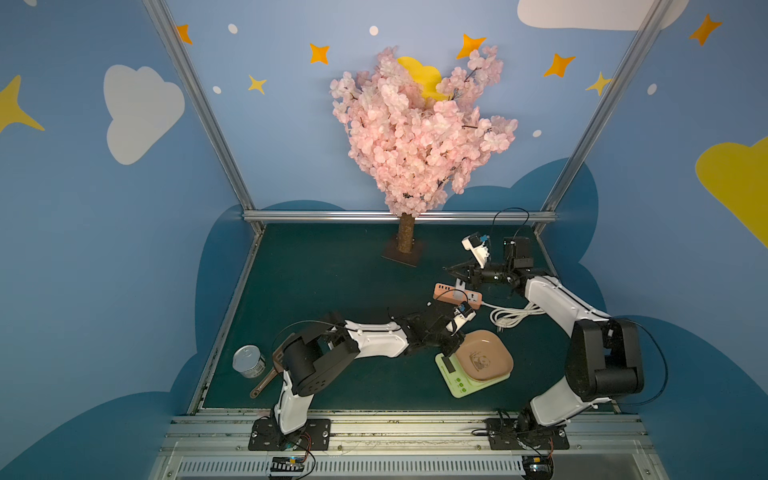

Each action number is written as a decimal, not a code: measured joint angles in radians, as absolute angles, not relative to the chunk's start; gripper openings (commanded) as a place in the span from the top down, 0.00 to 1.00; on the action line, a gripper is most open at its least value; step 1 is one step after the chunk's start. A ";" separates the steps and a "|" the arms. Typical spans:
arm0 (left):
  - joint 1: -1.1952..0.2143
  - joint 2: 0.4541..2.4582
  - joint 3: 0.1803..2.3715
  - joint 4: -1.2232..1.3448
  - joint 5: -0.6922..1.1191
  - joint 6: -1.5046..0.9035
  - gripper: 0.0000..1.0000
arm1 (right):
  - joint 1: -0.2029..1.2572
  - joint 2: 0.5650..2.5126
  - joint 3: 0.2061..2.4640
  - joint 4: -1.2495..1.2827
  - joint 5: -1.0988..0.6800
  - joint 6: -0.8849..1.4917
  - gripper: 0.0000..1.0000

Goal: Charge the electronic scale
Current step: Move the electronic scale to the center of the board.

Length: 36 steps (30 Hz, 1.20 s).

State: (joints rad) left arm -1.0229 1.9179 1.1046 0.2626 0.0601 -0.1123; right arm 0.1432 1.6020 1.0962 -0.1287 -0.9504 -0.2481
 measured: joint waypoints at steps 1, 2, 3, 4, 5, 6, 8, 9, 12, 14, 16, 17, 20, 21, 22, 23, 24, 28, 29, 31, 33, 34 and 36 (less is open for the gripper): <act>-1.019 1.904 1.085 0.269 0.054 -0.112 0.92 | 0.143 1.602 1.096 -0.128 -0.950 -0.247 1.00; -1.016 1.890 1.067 0.274 0.047 -0.112 0.92 | 0.143 1.602 1.096 -0.128 -0.950 -0.246 1.00; -1.011 1.879 1.055 0.274 0.036 -0.112 0.92 | 0.143 1.602 1.096 -0.127 -0.950 -0.244 1.00; -1.010 1.873 1.050 0.271 0.027 -0.115 0.93 | 0.143 1.602 1.096 -0.126 -0.950 -0.243 1.00; -1.008 1.868 1.044 0.270 0.012 -0.120 0.93 | 0.143 1.602 1.096 -0.126 -0.950 -0.243 1.00; -1.006 1.860 1.034 0.270 -0.004 -0.123 0.93 | 0.143 1.602 1.096 -0.127 -0.950 -0.243 1.00; -1.001 1.840 1.008 0.275 -0.031 -0.128 0.93 | 0.143 1.602 1.096 -0.127 -0.950 -0.243 1.00; -0.995 1.828 0.994 0.274 -0.044 -0.131 0.93 | 0.143 1.602 1.096 -0.127 -0.950 -0.243 1.00; -0.966 1.782 0.949 0.260 -0.070 -0.141 0.93 | 0.144 1.602 1.096 -0.126 -0.950 -0.242 1.00; -0.933 1.745 0.918 0.239 -0.087 -0.147 0.93 | 0.144 1.602 1.096 -0.126 -0.950 -0.242 1.00; -0.902 1.708 0.889 0.216 -0.105 -0.159 0.93 | 0.144 1.602 1.096 -0.126 -0.950 -0.242 1.00; -0.884 1.687 0.871 0.203 -0.115 -0.164 0.93 | 0.144 1.602 1.096 -0.127 -0.950 -0.242 1.00; -0.834 1.627 0.824 0.164 -0.143 -0.185 0.93 | 0.144 1.602 1.096 -0.126 -0.950 -0.242 1.00; -0.819 1.608 0.809 0.152 -0.153 -0.193 0.93 | 0.144 1.602 1.096 -0.126 -0.950 -0.242 1.00; -0.802 1.586 0.792 0.137 -0.165 -0.207 0.92 | 0.144 1.602 1.096 -0.126 -0.950 -0.242 1.00; -0.785 1.566 0.780 0.119 -0.177 -0.218 0.92 | 0.144 1.602 1.096 -0.126 -0.950 -0.242 1.00; -0.771 1.552 0.772 0.102 -0.185 -0.231 0.92 | 0.145 1.602 1.096 -0.126 -0.950 -0.242 1.00; -0.693 1.492 0.746 0.011 -0.223 -0.295 0.89 | 0.153 1.602 1.095 -0.122 -0.953 -0.234 1.00; -0.676 1.478 0.739 -0.015 -0.231 -0.307 0.87 | 0.155 1.602 1.095 -0.120 -0.955 -0.229 1.00; -0.647 1.451 0.729 -0.063 -0.241 -0.327 0.85 | 0.161 1.602 1.093 -0.116 -0.960 -0.216 1.00; -0.629 1.426 0.724 -0.104 -0.241 -0.339 0.82 | 0.172 1.602 1.091 -0.115 -0.964 -0.207 1.00; -0.624 1.412 0.723 -0.123 -0.241 -0.344 0.81 | 0.178 1.602 1.090 -0.116 -0.965 -0.203 1.00; -0.617 1.390 0.725 -0.142 -0.233 -0.345 0.77 | 0.192 1.602 1.090 -0.117 -0.966 -0.194 1.00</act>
State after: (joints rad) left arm -0.6170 1.3899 0.7250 -0.1417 -0.2333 -0.3450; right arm 0.1917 1.6020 1.0904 -0.1169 -0.9665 -0.1940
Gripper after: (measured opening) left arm 0.204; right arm 0.057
